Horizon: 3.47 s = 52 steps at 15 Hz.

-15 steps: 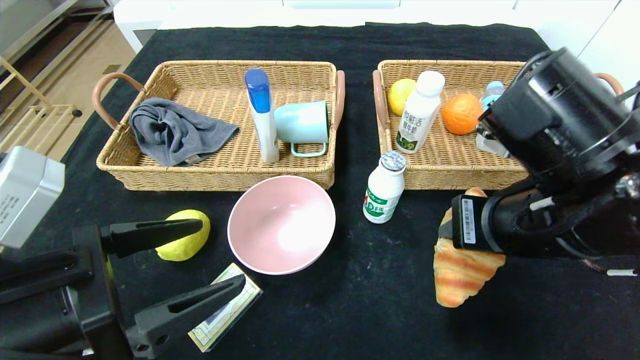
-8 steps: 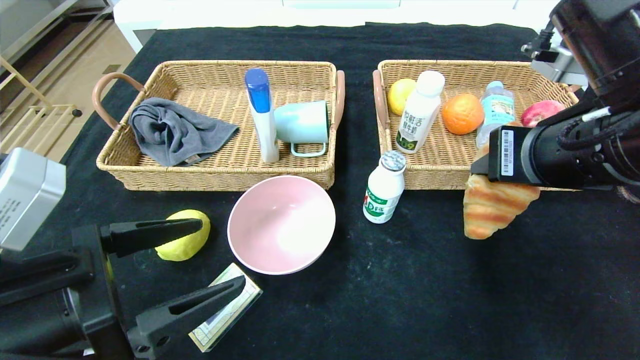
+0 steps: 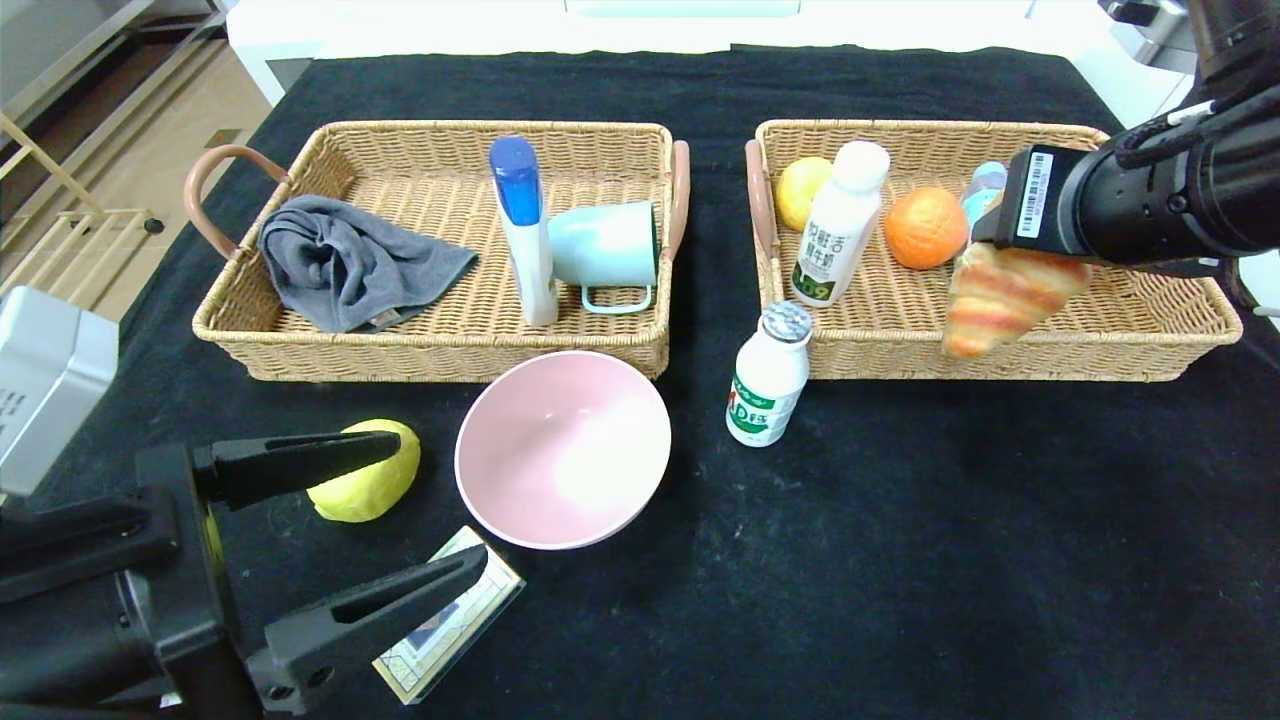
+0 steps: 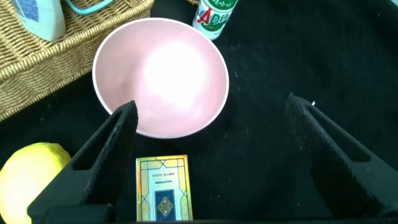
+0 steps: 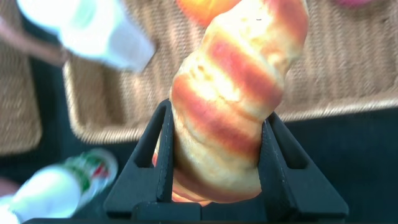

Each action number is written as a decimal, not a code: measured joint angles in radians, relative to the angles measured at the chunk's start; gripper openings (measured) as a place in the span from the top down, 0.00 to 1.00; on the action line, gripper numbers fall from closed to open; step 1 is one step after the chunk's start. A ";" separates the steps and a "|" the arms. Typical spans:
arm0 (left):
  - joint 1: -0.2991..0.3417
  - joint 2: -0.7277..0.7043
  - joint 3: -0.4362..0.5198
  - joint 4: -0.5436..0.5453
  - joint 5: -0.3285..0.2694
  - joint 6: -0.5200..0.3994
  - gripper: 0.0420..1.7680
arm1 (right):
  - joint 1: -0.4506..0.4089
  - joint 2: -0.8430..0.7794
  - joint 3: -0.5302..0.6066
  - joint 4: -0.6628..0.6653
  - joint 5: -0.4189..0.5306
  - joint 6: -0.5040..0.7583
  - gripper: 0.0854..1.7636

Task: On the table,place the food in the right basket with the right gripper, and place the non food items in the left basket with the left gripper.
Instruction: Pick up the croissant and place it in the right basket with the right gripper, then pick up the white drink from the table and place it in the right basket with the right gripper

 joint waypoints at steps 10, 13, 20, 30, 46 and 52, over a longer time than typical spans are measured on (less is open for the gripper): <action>0.000 -0.010 -0.001 0.000 0.000 -0.001 0.03 | -0.087 0.084 0.003 -0.248 -0.001 -0.094 0.56; 0.000 -0.011 -0.001 0.000 0.000 0.000 0.03 | -0.113 0.121 -0.001 -0.315 0.000 -0.102 0.56; 0.000 -0.014 0.000 0.000 0.000 0.000 0.03 | -0.132 0.150 -0.002 -0.356 0.002 -0.117 0.48; 0.000 -0.014 0.002 0.000 -0.001 0.001 0.03 | -0.132 0.148 0.005 -0.353 0.002 -0.118 0.15; 0.000 -0.008 0.000 0.001 -0.002 0.001 0.03 | -0.017 -0.148 0.460 -0.374 0.130 -0.184 0.05; 0.000 -0.007 -0.003 0.001 -0.002 0.001 0.03 | 0.038 -0.297 0.779 -0.641 0.281 -0.254 0.04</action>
